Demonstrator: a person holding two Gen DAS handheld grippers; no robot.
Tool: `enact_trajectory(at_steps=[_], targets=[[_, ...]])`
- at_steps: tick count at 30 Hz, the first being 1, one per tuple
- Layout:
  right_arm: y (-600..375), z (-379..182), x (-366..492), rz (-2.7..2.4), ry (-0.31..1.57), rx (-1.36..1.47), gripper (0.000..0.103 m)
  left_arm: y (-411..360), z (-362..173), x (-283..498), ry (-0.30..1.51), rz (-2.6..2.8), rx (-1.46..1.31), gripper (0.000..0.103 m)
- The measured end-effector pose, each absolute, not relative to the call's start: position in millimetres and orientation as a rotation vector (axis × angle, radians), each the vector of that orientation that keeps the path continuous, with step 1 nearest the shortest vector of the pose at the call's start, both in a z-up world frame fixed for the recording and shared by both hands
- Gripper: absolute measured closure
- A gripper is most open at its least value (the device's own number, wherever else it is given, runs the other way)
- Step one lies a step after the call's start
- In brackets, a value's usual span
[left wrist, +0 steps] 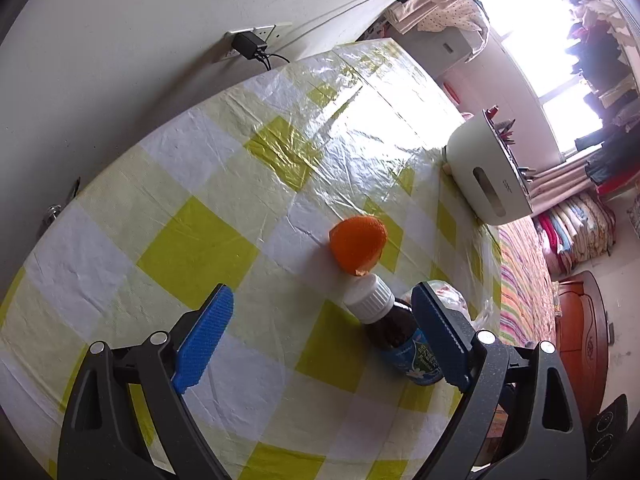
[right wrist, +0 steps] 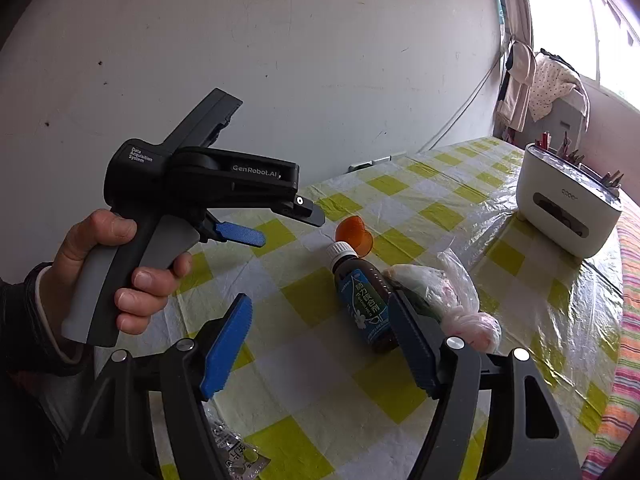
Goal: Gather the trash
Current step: 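Grasp the orange with the left tool while the right tool grasps the brown bottle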
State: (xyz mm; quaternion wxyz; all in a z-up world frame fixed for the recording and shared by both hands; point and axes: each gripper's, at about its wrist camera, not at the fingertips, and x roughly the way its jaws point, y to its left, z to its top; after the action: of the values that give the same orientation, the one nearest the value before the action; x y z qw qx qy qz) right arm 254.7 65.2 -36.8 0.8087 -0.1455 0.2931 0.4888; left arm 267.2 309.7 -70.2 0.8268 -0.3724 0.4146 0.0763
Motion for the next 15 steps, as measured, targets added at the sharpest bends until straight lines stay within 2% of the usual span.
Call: enact_trajectory(at_steps=[6,13,15], targets=[[101,-56,290,1.055,0.722,-0.440,0.036,326,-53,291,0.839,0.156,-0.705,0.014],[125,-80,312,1.042,0.812,-0.576,0.043,333,-75,314,0.929,0.133,-0.729,0.014],[131,-87,312,1.039,0.825,-0.614,0.049,332,-76,316,0.934,0.138,-0.707,0.014]])
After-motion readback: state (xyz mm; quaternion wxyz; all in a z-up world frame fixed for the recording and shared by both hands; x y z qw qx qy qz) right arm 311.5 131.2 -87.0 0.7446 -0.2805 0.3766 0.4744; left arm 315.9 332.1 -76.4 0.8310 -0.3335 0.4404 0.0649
